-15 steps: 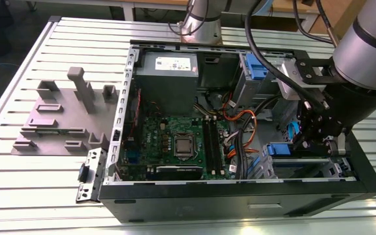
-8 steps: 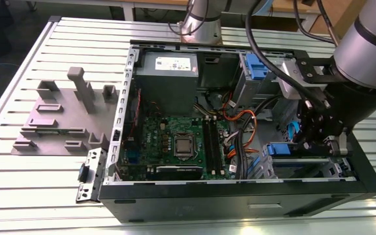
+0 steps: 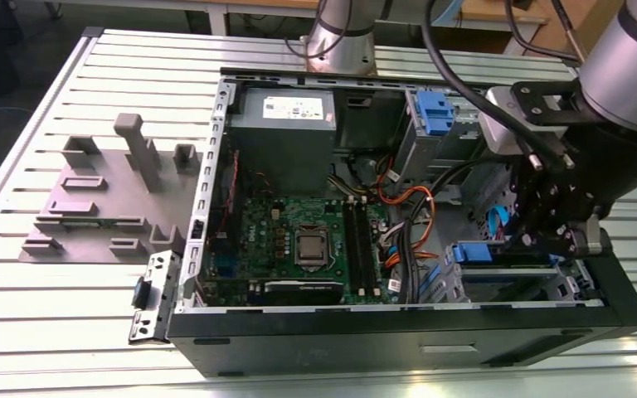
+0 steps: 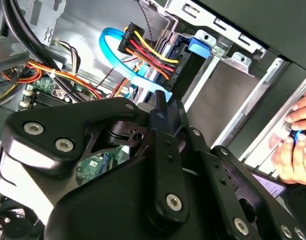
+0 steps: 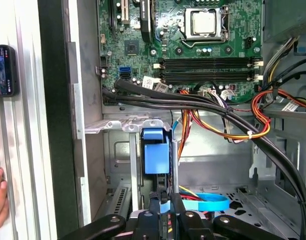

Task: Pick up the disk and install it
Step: 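Insert the second disk wire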

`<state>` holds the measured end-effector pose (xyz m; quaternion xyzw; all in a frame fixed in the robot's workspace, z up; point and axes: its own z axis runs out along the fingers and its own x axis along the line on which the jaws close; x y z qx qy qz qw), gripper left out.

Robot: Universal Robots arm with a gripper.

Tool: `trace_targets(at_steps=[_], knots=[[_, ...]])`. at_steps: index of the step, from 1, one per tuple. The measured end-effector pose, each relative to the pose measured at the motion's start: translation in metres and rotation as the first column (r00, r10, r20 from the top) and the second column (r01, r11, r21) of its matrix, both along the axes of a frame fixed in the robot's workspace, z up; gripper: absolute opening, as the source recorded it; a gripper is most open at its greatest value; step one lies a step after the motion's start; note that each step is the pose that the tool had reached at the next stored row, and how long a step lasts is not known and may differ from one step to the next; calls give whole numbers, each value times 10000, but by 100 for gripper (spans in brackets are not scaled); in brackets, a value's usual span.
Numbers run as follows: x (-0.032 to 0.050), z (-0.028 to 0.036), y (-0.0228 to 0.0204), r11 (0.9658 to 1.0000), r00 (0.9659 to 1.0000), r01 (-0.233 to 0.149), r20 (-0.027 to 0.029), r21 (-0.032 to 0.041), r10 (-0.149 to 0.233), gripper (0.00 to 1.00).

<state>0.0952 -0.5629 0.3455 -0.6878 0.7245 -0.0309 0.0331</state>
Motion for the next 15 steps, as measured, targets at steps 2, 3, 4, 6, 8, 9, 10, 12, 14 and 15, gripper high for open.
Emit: trace_targets(at_steps=[2,3,4,6,8,9,10,12,14,15], knots=[[0,9,0,10000,10000,0,0,3,0,24],[0,9,0,10000,10000,0,0,4,0,22],[0,9,0,10000,10000,0,0,5,0,15],[0,12,0,10000,10000,0,0,1,0,11],[0,12,0,10000,10000,0,0,2,0,11],[0,13,0,10000,10000,0,0,2,0,11],[0,14,0,10000,10000,0,0,2,0,11],[0,21,0,10000,10000,0,0,1,0,11],[0,29,0,10000,10000,0,0,1,0,11],[0,30,0,10000,10000,0,0,1,0,11]])
